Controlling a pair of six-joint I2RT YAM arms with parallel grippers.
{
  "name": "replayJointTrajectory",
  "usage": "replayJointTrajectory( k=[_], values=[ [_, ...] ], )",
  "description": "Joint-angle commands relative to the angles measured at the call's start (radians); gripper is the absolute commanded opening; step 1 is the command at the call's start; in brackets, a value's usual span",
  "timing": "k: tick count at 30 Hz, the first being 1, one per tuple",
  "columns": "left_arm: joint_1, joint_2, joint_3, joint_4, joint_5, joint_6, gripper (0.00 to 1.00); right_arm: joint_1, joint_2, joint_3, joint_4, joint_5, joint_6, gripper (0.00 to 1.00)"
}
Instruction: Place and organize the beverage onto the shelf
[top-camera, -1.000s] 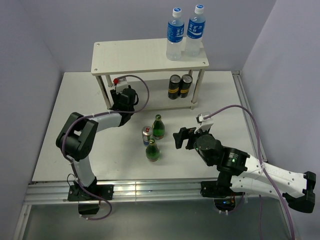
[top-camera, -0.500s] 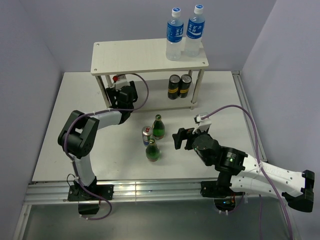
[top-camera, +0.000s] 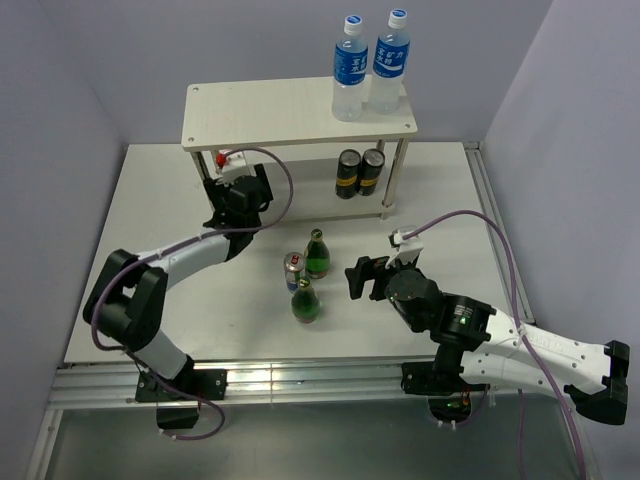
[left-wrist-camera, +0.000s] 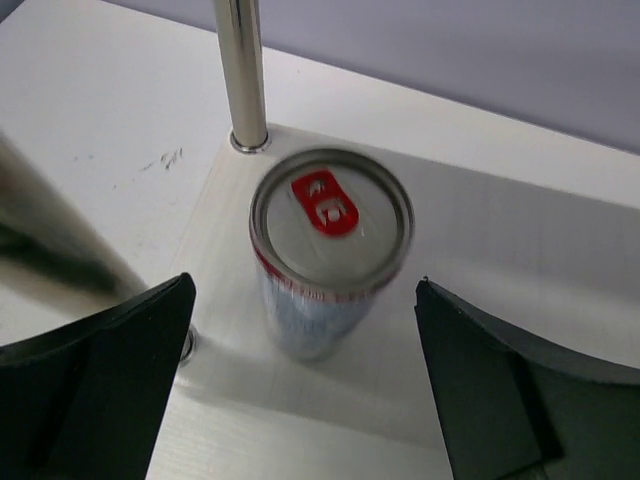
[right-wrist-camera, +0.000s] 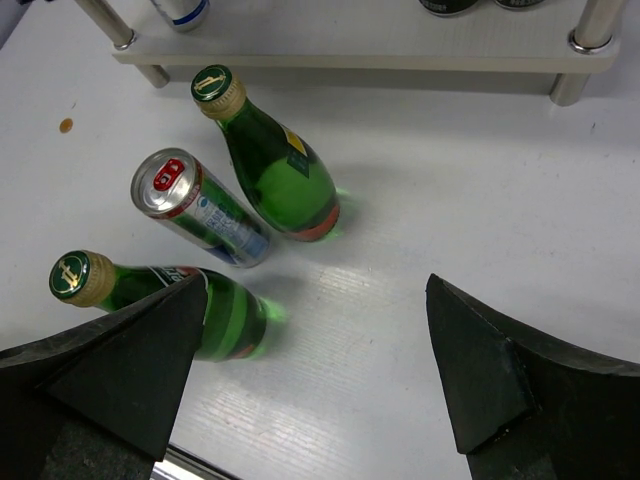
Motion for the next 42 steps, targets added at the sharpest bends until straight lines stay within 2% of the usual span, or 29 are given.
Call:
replayJointTrajectory(
  k=[1,6,11,17,21,23,29,35,42],
  values=[
    [-0.057,-0.107,-0.036,-0.039,-0.016,-0.028,0.99,-0.004,-0.011,-0.015,0.020,0.004,0.015,0.97],
    [-0.112,-0.251,-0.118,-0.134,0.024,-0.071,0.99,-0.006,-0.017,-0.021,0.019,0.007,0.022,0.96],
    [-0.238,-0.400,-0.224,-0.240,-0.056,-0.126,0.99,-0.006,-0.014,-0.025,0.019,0.009,0.024,0.96],
    [-0.348,-0.547,-0.348,-0.393,-0.053,-0.256,0.99,-0.004,-0.011,-0.032,0.025,0.012,0.027,0.96],
    [-0.430,-0.590,-0.405,-0.510,-0.109,-0.421,0.99,-0.004,-0.005,-0.032,0.030,0.009,0.030,0.96],
    [-0.483,-0.610,-0.428,-0.529,-0.121,-0.451,0.99,-0.004,0.004,-0.032,0.030,0.006,0.033,0.96],
    [-0.617,-0.574,-0.434,-0.639,-0.163,-0.586,0.99,-0.004,-0.003,-0.032,0.020,0.010,0.039,0.96],
    [-0.700,-0.471,-0.431,-0.560,-0.143,-0.634,0.99,-0.006,-0.007,-0.034,0.011,0.015,0.044,0.96],
    [-0.715,-0.336,-0.381,-0.449,-0.126,-0.588,0.99,-0.004,-0.020,-0.035,0.000,0.019,0.041,0.96]
  ],
)
